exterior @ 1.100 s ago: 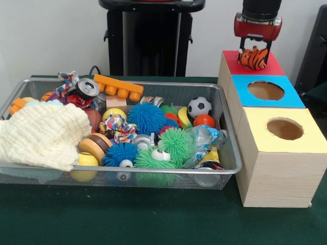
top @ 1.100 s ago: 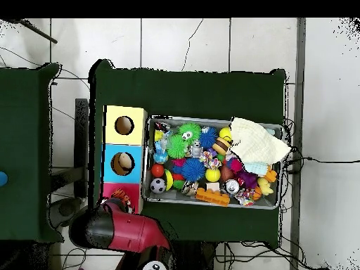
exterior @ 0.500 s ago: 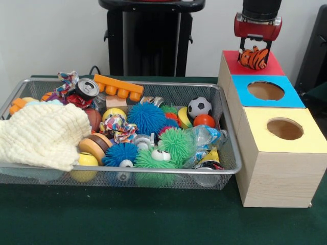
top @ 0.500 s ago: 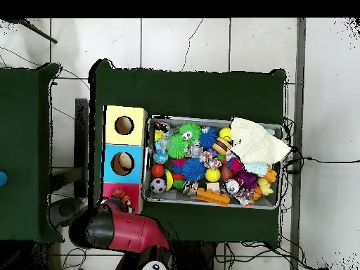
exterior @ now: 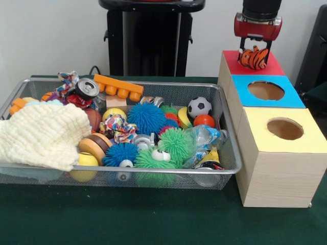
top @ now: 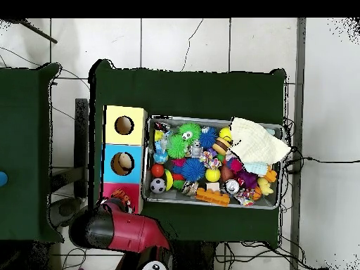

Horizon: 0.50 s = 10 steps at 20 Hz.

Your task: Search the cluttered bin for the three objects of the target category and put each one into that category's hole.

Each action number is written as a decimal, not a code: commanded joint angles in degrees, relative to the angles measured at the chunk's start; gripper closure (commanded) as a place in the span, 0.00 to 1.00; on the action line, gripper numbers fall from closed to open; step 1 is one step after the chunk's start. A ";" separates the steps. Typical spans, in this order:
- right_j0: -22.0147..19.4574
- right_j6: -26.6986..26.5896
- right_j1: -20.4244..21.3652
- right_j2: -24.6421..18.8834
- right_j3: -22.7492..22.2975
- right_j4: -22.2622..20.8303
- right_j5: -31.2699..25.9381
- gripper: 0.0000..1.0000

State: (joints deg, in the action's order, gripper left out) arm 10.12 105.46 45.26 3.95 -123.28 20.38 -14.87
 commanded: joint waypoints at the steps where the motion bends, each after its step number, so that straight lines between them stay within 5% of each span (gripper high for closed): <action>1: -1.30 10.77 -3.34 -3.37 0.08 1.38 -2.72 0.00; 10: -0.17 11.34 1.02 -1.31 0.79 1.03 -8.70 0.00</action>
State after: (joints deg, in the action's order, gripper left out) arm 10.17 105.46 45.63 4.03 -123.30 20.37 -16.05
